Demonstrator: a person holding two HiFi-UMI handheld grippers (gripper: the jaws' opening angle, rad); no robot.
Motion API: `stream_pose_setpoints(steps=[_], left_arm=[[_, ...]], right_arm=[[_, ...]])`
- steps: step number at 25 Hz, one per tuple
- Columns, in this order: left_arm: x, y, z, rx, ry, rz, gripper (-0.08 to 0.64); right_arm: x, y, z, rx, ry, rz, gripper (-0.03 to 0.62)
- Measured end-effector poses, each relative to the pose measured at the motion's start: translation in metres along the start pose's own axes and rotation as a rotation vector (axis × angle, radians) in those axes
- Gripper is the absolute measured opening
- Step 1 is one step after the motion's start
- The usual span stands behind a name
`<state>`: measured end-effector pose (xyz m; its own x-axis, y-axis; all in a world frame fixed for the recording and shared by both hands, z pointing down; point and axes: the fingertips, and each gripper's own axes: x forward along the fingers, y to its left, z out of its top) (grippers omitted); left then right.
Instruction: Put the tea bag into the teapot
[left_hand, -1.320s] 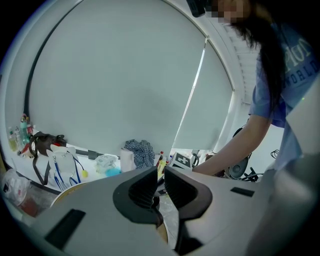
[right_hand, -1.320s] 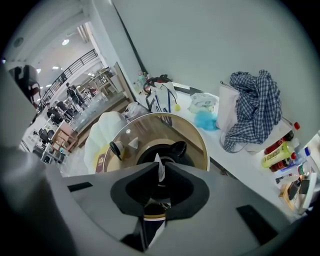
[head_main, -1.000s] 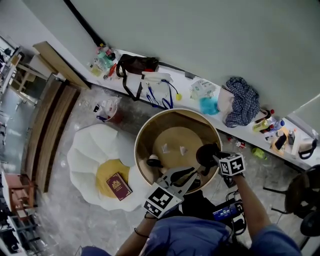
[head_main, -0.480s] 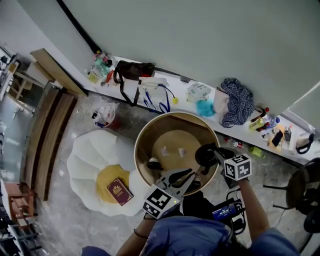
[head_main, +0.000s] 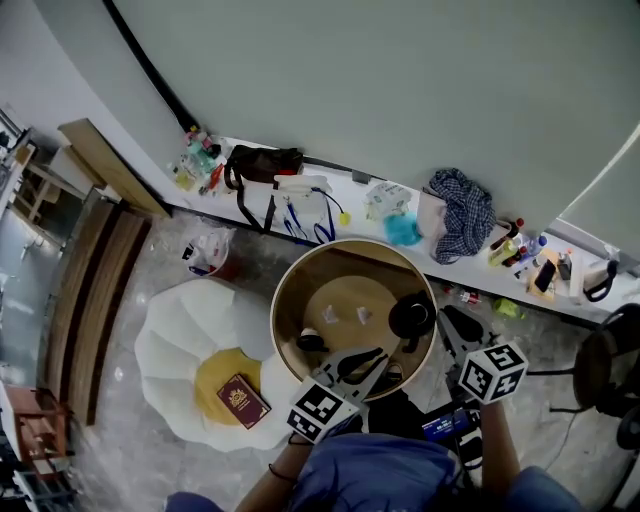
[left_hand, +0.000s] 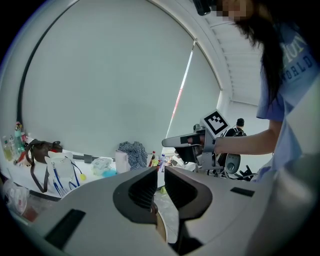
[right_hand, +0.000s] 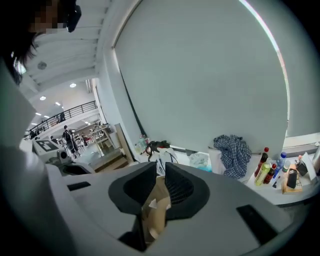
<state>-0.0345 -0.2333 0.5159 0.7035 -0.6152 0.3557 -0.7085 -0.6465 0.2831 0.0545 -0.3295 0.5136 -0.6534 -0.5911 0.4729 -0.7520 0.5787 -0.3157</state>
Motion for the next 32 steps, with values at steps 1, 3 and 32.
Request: stream_pose_setpoints(steps=[1,3,32], left_arm=[[-0.004,-0.002,0.0,0.005,-0.002,-0.005,0.037],[-0.012,-0.006,0.002,0.017,-0.004,-0.013,0.037],[-0.092,-0.101,-0.052,0.095,0.037,-0.247,0.037]], right_arm=[[-0.007,0.007,0.005,0.007,-0.02,-0.002,0.063],[-0.02,0.021,0.014,0.027,-0.059,-0.005,0.063],[-0.137,0.143,-0.085,0.189,-0.146,-0.184,0.038]])
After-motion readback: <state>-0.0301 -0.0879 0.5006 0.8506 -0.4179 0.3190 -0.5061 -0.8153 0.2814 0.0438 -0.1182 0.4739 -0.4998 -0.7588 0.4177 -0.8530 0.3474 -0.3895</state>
